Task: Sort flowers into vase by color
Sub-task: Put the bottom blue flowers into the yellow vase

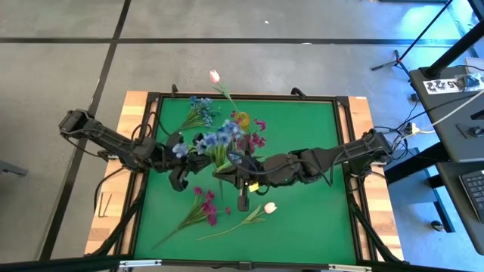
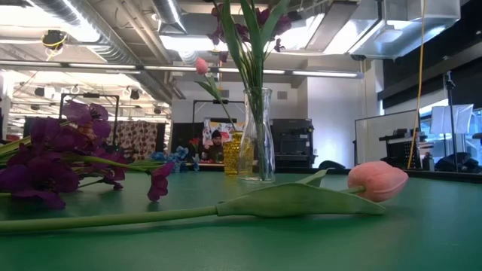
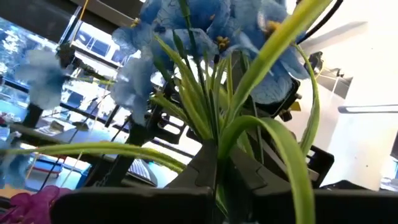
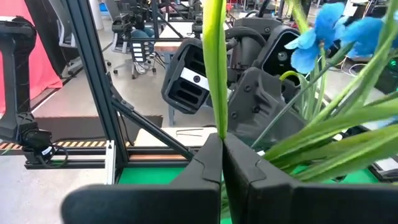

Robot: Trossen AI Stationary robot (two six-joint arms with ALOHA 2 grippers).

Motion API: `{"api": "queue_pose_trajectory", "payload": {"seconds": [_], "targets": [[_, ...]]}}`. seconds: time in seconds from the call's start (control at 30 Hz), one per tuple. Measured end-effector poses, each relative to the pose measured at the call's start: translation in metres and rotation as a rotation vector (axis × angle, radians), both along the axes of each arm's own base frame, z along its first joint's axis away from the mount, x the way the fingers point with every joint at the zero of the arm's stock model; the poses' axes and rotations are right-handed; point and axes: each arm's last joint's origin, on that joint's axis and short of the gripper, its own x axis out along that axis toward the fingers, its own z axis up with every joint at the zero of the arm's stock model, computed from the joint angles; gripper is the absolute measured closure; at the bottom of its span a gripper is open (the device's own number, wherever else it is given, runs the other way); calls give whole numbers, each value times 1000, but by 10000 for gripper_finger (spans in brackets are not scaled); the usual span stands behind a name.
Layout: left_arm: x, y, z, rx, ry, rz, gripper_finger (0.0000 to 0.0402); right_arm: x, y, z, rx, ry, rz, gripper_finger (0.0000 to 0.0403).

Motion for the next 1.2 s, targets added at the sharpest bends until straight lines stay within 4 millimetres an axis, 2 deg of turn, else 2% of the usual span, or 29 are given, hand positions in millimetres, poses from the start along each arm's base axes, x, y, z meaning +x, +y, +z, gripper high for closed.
{"api": "queue_pose_trajectory", "payload": {"seconds": [0.17,0.5,0.67,0.9,1.0,1.2], "targets": [[-2,-4,0,45,-5,3,399,-4,3,-1,-13,32,13,378],[-3,-7,0,77,2,38,401,-35,20,11,-192,69,-135,224],[-4,-7,2,74,-6,40,401,-53,32,11,-243,117,-209,176],[-7,-6,6,82,-60,44,401,-56,41,1,-196,145,-244,167],[-7,-7,8,100,-80,3,401,-47,37,-7,-145,121,-235,170],[-7,-8,8,114,-86,-22,401,-26,23,-25,-35,58,-104,170]]}}
